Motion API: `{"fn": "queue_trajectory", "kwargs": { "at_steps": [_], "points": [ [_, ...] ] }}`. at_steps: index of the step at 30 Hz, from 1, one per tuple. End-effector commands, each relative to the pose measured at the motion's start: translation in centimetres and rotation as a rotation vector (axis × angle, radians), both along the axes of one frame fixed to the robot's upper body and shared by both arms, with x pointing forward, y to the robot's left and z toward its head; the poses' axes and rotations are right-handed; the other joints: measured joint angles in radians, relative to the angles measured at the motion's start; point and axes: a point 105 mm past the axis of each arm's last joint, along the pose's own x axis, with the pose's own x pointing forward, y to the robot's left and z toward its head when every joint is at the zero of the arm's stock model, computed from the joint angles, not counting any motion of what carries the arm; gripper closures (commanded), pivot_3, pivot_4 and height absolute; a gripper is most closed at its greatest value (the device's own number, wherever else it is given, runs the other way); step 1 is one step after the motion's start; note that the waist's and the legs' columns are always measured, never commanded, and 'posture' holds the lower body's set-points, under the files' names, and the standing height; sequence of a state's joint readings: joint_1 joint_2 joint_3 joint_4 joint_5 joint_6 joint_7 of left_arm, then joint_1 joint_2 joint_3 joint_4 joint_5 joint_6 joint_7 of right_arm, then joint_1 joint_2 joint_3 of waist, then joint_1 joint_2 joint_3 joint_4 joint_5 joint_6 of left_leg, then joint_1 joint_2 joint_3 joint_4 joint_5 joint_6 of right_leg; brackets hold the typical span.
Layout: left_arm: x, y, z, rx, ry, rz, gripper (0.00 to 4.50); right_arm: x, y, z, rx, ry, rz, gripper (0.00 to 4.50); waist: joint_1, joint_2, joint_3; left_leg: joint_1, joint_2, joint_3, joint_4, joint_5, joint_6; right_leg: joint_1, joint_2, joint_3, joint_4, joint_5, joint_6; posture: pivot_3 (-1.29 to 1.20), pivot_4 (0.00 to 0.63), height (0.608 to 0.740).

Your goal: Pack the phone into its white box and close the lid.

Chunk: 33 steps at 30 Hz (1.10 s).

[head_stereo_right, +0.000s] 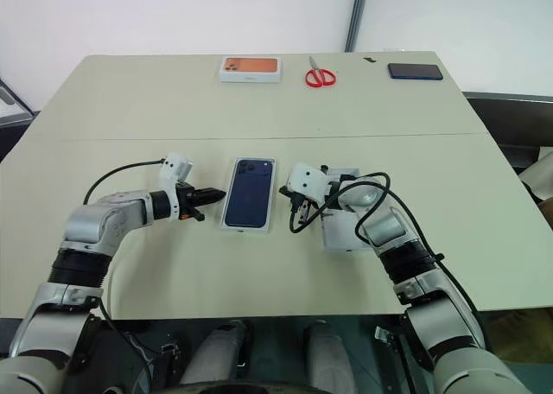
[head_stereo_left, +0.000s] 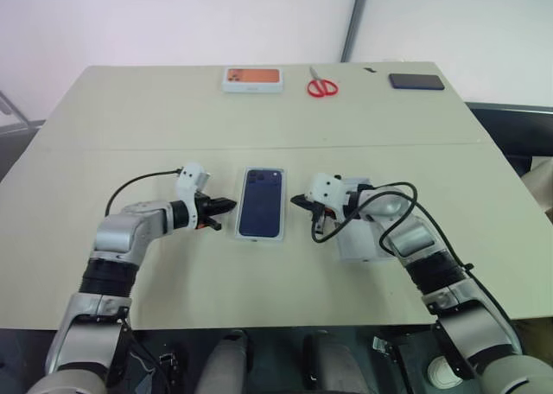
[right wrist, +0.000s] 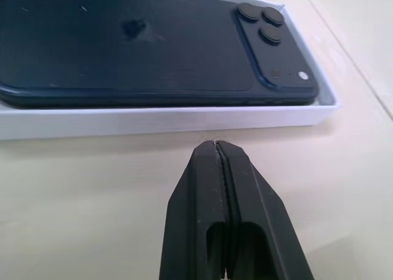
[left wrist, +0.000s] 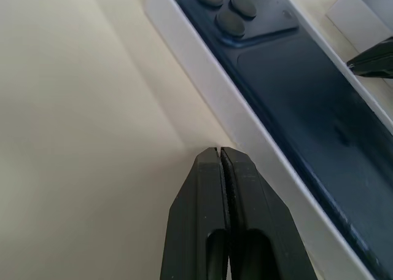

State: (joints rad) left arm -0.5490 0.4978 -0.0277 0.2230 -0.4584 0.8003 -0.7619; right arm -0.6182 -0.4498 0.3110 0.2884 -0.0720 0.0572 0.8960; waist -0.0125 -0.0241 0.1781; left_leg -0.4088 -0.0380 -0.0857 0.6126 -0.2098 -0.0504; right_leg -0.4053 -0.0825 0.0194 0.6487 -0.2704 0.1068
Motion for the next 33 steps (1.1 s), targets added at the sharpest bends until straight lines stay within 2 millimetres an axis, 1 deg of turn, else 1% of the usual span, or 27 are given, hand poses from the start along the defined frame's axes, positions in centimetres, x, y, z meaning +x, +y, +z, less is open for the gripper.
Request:
{"fn": "queue_trajectory", "kwargs": {
  "at_steps": [1,3,5,7,9,10,12,14,17,20,26,30,33],
  "points": [
    [-1.0,-2.7,-0.3,-0.015,0.023,-0.12,4.38,-1.0,1.3,0.5,-0.005,-0.031,0.082,4.48,-0.001,0.0,0.0,0.0,0.0,0.0,0.0,0.0,0.0,0.0,0.0,0.0,0.0,0.0,0.0,0.0,0.15,0.74],
    [-1.1,-3.4,-0.1,-0.031,0.03,-0.139,4.38,-1.3,1.3,0.4,-0.002,-0.027,0.091,4.48,-0.001,0.0,0.0,0.0,0.0,0.0,0.0,0.0,0.0,0.0,0.0,0.0,0.0,0.0,0.0,0.0,0.15,0.74],
    [-1.2,-4.4,0.5,-0.059,0.023,-0.172,4.38,-1.5,1.2,0.6,0.007,-0.021,0.093,4.48,0.0,0.0,0.0,0.0,0.0,0.0,0.0,0.0,0.0,0.0,0.0,0.0,0.0,0.0,0.0,0.0,0.15,0.74],
    [-1.3,-5.7,1.6,-0.116,0.016,-0.213,4.38,-1.5,0.3,0.8,0.004,-0.016,0.081,4.48,0.003,0.0,0.0,0.0,0.0,-0.001,0.001,0.0,0.0,0.001,0.0,-0.001,0.0,0.0,0.0,0.0,0.15,0.74],
    [-1.4,-6.5,2.3,-0.149,0.02,-0.238,4.38,-1.5,-0.5,1.0,-0.007,-0.019,0.069,4.48,0.005,0.0,0.0,0.0,-0.001,-0.001,0.001,0.0,0.0,0.001,0.0,-0.001,0.0,0.0,0.0,0.0,0.15,0.74],
    [-1.5,-6.9,2.3,-0.149,0.019,-0.25,4.38,-1.6,-0.9,1.1,-0.008,-0.012,0.065,4.48,0.004,0.0,0.0,0.0,-0.001,-0.001,0.001,0.0,0.0,0.002,-0.001,-0.001,0.0,0.0,0.0,0.0,0.15,0.74],
    [-1.7,-8.5,2.3,-0.144,0.022,-0.296,4.38,-1.6,-2.6,1.4,-0.019,-0.003,0.038,4.48,0.003,-0.001,0.0,0.0,-0.001,-0.001,0.001,0.0,0.001,0.001,0.0,-0.001,0.0,0.0,0.0,0.0,0.15,0.74],
    [-1.8,-9.7,2.4,-0.15,0.025,-0.333,4.38,-1.8,-3.7,1.5,-0.034,0.006,0.021,4.48,0.003,-0.001,0.001,0.0,-0.001,-0.001,0.001,0.0,0.001,0.001,0.0,-0.001,0.0,0.0,0.0,0.0,0.15,0.74],
    [-1.8,-11.1,2.5,-0.158,0.027,-0.374,4.38,-2.0,-4.7,1.6,-0.037,0.015,-0.004,4.48,0.0,-0.001,0.001,0.0,-0.001,0.0,0.001,0.0,0.001,0.002,0.0,-0.001,0.0,0.0,0.0,0.0,0.15,0.74],
    [-2.0,-12.4,2.1,-0.152,0.034,-0.418,4.38,-2.4,-5.6,1.5,-0.041,0.02,-0.028,4.48,-0.002,-0.001,0.001,0.0,-0.001,-0.001,0.001,0.0,0.001,0.002,0.0,-0.001,0.0,0.0,0.001,0.0,0.15,0.74],
    [-2.3,-13.6,0.6,-0.109,0.058,-0.454,4.38,-3.0,-7.1,1.2,-0.046,0.047,-0.076,4.48,0.002,-0.001,0.001,0.0,0.0,0.0,0.001,0.0,0.001,0.002,0.0,-0.001,0.0,0.0,0.001,0.0,0.15,0.74],
    [-2.3,-14.0,0.2,-0.097,0.056,-0.471,4.38,-2.9,-8.5,1.2,-0.061,0.042,-0.121,4.48,0.003,-0.001,0.001,0.0,-0.001,0.0,0.002,-0.001,0.001,0.002,0.0,-0.001,0.0,0.0,0.001,0.0,0.15,0.74],
    [-1.8,-13.8,0.3,-0.104,0.051,-0.448,4.38,-3.3,-8.6,1.2,-0.052,0.056,-0.12,4.48,0.002,-0.001,0.001,0.0,-0.001,0.0,0.002,-0.001,0.001,0.002,0.0,-0.001,0.0,0.0,0.001,0.0,0.15,0.74]
  ]
}}
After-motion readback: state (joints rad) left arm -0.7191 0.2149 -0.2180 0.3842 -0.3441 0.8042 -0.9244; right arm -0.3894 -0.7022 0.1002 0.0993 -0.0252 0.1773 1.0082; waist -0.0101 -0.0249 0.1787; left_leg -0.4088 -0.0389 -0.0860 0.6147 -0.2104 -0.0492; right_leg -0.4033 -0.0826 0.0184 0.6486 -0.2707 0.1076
